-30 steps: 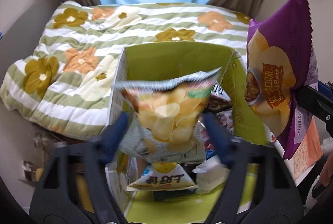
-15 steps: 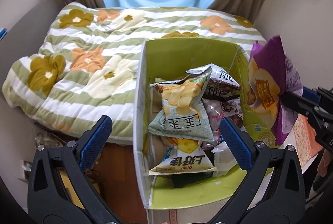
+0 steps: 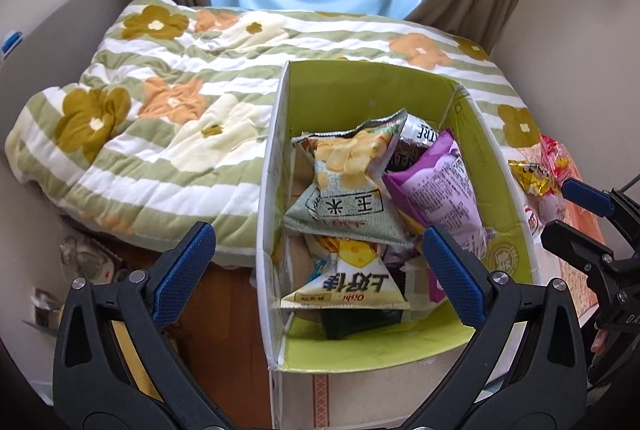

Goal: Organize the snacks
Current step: 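Carry both bags over the box and open both tools to drop them inside, then move both tools back to the table toward the remaining bags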

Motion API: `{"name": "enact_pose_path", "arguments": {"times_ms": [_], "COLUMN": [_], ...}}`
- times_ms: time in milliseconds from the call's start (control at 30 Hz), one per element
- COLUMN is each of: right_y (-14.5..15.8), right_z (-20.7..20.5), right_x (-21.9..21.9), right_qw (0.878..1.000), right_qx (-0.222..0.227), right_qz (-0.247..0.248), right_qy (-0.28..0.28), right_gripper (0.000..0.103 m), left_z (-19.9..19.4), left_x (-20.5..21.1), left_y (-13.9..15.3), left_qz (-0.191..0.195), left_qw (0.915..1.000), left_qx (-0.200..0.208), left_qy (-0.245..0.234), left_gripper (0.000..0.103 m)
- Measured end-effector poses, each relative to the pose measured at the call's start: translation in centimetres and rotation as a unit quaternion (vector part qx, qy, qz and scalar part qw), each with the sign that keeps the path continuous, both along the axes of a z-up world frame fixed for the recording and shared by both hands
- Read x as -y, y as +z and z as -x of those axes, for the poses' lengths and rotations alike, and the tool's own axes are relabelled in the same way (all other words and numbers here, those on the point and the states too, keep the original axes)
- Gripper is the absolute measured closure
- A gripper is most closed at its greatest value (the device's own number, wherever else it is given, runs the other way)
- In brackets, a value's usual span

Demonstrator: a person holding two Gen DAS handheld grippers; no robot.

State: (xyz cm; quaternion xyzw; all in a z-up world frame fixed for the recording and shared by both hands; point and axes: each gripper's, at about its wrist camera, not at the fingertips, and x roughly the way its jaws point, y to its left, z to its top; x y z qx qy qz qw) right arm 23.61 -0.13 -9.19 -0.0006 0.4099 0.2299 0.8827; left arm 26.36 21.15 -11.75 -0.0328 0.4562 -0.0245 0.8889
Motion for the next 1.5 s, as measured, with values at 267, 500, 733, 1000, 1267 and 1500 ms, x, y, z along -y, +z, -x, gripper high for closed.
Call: {"name": "enact_pose_path", "arguments": {"times_ms": [267, 500, 733, 1000, 1267, 1500], "right_y": [0.6, 1.3, 2.0, 2.0, 2.1, 0.3], "right_z": [1.2, 3.0, 5.1, 5.8, 5.8, 3.0], "right_x": [0.4, 2.2, 6.0, 12.6, 19.2, 25.7], "right_qw": [0.999, 0.997, 0.99, 0.986, 0.985, 0.988], "right_qx": [0.009, 0.027, 0.049, 0.023, 0.038, 0.007], "right_qz": [0.0, 0.008, 0.016, -0.001, 0.023, 0.021], "right_qy": [-0.031, -0.079, -0.13, -0.163, -0.166, -0.15], "right_gripper": [0.024, 0.011, 0.001, 0.001, 0.001, 0.001], "left_z": [0.8, 1.2, 1.9, 2.4, 1.5, -0.6], "left_x": [0.5, 3.1, 6.9, 12.8, 21.9, 29.0], "left_y": [1.6, 2.8, 2.9, 3.2, 2.7, 0.3], "left_qz": [0.003, 0.014, 0.026, 0.027, 0.028, 0.009], "left_qw": [0.9996, 0.9965, 0.992, 0.9887, 0.9883, 0.9938], "left_qx": [0.019, 0.038, 0.042, 0.045, 0.035, 0.007], "left_qy": [-0.021, -0.073, -0.116, -0.14, -0.146, -0.111], "left_gripper": [0.0, 0.0, 0.0, 0.0, 0.0, 0.0]}}
